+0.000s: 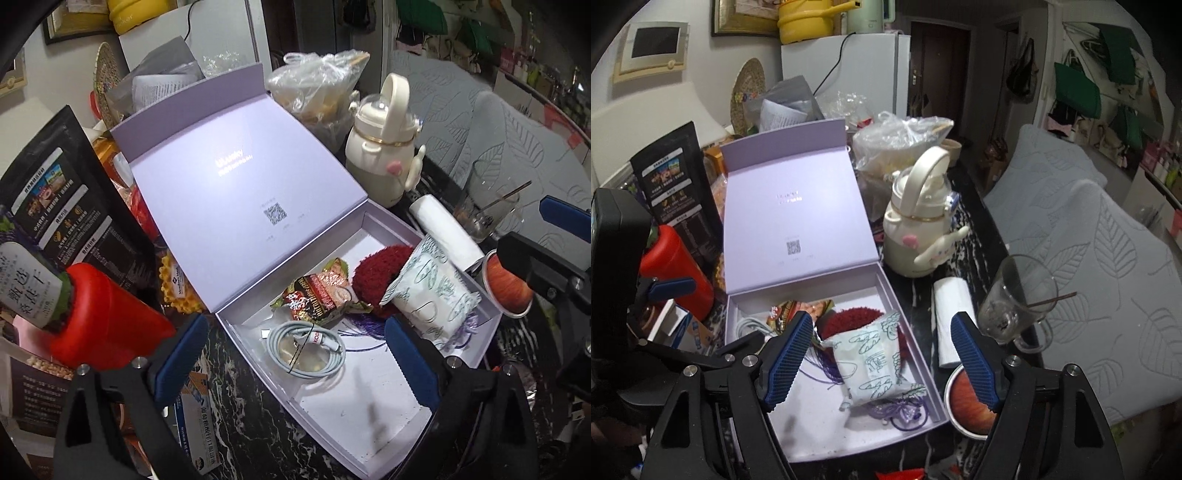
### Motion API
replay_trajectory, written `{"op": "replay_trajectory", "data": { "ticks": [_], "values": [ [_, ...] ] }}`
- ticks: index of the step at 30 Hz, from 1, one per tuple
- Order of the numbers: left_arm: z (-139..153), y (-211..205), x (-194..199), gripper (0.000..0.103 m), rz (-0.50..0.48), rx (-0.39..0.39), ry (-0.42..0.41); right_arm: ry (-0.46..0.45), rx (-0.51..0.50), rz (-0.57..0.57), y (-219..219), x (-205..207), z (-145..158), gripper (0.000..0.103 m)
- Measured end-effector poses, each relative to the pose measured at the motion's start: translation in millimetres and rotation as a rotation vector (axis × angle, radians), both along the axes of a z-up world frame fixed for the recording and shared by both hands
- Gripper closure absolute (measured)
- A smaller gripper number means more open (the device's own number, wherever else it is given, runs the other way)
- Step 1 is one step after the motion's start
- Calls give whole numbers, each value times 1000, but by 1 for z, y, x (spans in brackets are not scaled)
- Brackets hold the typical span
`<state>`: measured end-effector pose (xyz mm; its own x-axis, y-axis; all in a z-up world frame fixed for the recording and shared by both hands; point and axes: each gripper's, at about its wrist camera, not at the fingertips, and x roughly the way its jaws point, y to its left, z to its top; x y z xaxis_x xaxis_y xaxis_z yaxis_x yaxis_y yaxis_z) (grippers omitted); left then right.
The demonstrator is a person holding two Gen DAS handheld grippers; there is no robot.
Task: Organize soft objects
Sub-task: 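Lower the cable with the left gripper and the pad with the right gripper into the box, then open both, then withdraw both grippers from the box toward the red packet and chip bag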
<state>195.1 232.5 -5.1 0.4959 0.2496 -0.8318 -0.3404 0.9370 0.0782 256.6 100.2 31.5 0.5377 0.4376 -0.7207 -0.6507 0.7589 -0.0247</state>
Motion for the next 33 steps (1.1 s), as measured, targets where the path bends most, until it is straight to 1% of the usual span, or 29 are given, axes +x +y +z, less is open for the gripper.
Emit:
{"op": "replay_trajectory", "data": {
  "ticks": [4, 7, 9, 13, 15, 20, 26, 30, 33],
  "values": [
    [22, -1, -9, 5, -12, -18, -63, -32, 23, 7, -8, -9, 19, 25],
    [39, -4, -16, 5, -22, -5, -102, -55, 44, 20, -13, -16, 33, 25],
    [49, -5, -21, 5, -25, 6, -122, -77, 53, 22, -17, -21, 43, 23],
    [68, -6, -33, 5, -27, -12, -175, -93, 79, 37, -25, -31, 57, 23],
    [77, -8, -41, 5, -29, -6, -199, -111, 90, 37, -31, -38, 65, 23],
    [95, -20, -64, 5, -51, 17, -252, -118, 119, 37, -48, -50, 76, 23],
    [113, -42, -94, 5, -89, 56, -311, -166, 131, 50, -70, -75, 88, 23],
    [124, -61, -116, 5, -105, 101, -357, -179, 157, 55, -87, -92, 90, 21],
    [129, -71, -132, 5, -117, 118, -387, -190, 174, 63, -99, -108, 90, 21]
  ]
}}
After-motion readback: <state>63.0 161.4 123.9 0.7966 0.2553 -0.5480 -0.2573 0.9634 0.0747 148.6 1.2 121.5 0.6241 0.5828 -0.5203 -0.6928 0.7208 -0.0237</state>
